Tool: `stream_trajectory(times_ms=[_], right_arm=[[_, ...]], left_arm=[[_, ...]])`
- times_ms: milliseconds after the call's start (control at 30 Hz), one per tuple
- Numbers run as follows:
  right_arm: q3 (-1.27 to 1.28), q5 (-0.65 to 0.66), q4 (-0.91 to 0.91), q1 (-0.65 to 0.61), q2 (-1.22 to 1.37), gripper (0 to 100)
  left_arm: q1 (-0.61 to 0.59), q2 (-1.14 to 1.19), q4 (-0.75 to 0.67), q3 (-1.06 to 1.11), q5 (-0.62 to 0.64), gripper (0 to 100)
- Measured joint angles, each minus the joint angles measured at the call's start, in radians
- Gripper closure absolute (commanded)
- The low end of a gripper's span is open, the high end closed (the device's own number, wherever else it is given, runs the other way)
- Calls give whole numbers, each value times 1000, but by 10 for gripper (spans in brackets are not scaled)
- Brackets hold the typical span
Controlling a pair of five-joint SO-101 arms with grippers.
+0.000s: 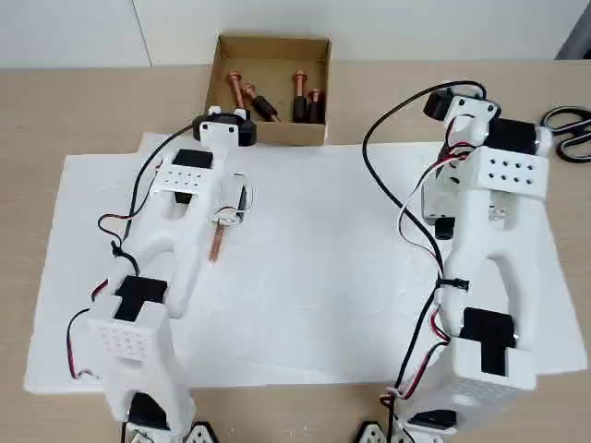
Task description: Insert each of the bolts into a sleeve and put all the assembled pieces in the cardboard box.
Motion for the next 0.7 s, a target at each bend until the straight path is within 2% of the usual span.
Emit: stream_trajectory(times_ms=[133,333,700], right_arm=[[0,0,0,-21,0,995],[0,0,0,-117,-31,995],[49,0,8,-242,-535,995]], left_arm=[[-6,-48,40,-2,0,994],[17,-242,130,-2,0,994],[21,-523,299,-2,0,994]])
